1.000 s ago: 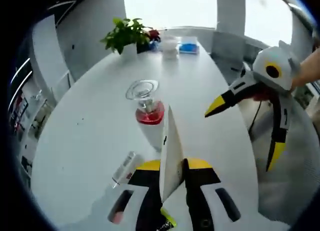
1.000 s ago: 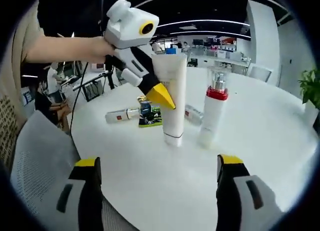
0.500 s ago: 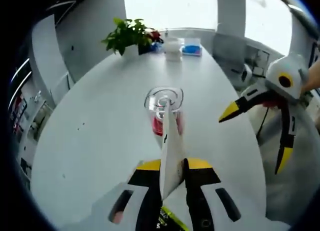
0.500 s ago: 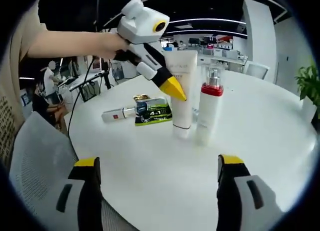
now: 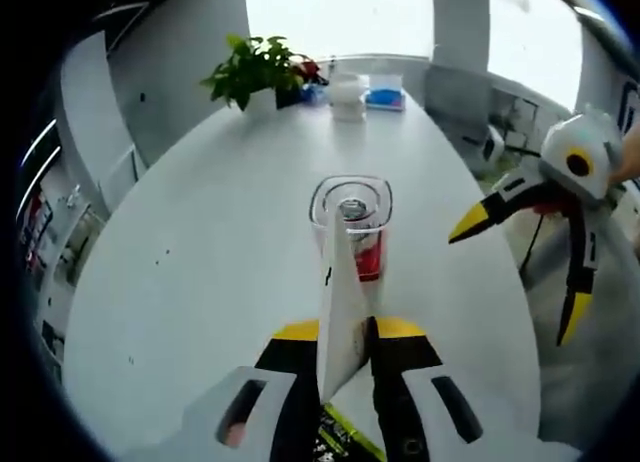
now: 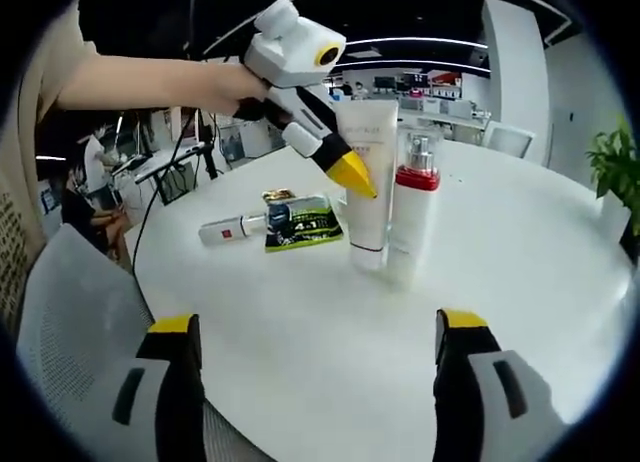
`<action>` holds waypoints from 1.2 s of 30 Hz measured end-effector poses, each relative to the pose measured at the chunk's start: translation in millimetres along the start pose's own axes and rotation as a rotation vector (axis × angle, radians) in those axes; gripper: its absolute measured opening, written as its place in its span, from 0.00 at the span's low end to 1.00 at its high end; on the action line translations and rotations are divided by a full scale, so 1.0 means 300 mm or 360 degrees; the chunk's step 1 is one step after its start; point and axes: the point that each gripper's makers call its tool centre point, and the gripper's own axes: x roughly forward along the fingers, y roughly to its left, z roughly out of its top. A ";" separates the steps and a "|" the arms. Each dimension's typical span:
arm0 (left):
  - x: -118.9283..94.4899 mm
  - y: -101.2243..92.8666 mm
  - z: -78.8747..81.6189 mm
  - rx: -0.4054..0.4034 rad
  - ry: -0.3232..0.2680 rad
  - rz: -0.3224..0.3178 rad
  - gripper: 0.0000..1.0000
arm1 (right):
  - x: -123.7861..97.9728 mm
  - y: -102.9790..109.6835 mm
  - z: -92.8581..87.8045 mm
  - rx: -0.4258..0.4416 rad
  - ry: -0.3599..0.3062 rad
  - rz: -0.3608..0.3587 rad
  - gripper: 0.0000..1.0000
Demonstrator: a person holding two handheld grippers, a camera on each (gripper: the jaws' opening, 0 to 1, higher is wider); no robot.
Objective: Arrange the skincare products in the storage area until every visible bottle or jar stands upright without overlapping.
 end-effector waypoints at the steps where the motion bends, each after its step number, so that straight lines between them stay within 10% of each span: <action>1: 0.000 0.000 0.000 0.0000 0.0001 0.0000 0.13 | 0.000 0.000 -0.002 -0.0002 0.0001 -0.0001 0.97; 36: -0.170 -0.039 -0.126 -0.0325 -0.0040 0.0099 0.55 | 0.008 0.027 -0.022 -0.0047 0.0043 0.0027 0.97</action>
